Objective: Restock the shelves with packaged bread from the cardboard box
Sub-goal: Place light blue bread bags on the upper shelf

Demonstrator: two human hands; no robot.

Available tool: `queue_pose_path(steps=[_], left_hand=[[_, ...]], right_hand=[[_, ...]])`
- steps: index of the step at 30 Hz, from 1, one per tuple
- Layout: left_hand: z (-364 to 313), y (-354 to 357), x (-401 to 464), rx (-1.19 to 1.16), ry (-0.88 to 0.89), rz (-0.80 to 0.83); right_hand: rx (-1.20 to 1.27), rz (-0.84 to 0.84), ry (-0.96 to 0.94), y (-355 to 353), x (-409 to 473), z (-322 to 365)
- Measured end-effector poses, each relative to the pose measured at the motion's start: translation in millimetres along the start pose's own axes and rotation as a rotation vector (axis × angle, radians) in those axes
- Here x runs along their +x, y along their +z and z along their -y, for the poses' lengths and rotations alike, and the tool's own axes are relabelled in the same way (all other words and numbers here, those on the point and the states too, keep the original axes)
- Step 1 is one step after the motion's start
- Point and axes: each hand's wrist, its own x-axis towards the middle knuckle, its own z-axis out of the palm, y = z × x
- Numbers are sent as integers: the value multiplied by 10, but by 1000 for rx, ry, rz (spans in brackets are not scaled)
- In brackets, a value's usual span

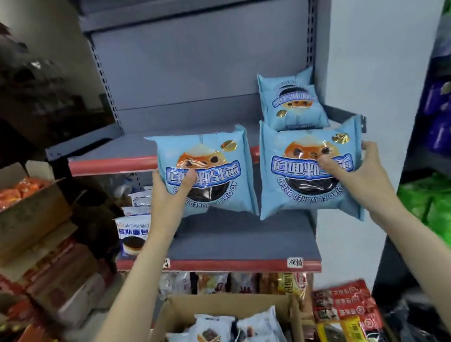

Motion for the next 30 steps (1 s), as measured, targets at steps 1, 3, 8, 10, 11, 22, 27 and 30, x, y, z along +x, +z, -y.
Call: queue_pose_path(steps=[1,3,8,10,11,22,27,30], left_hand=[[-52,62,70,-6,13,1],[-175,183,203,3,39,4],[-424,447,522,54,116,14],[-481,531,634,66,130,18],[-488,569,700,73,136,18],[-361,887,1215,111,136,29],[-253,870,1403,130,121,-29],[-170,809,1464,126,105,-71]], right_hand=[[1,-18,-18,-21,89,52],[-4,-44,-50,-54,257,144],[-6,-64,-102,-129,599,308],[8,-80,-107,-153,715,350],[17,-88,-105,-168,777,362],[-68,-175,-163,-229,1303,357],[-670,2,-501,-223,1646,744],[-1292,171,-752,-14,1791,1073]])
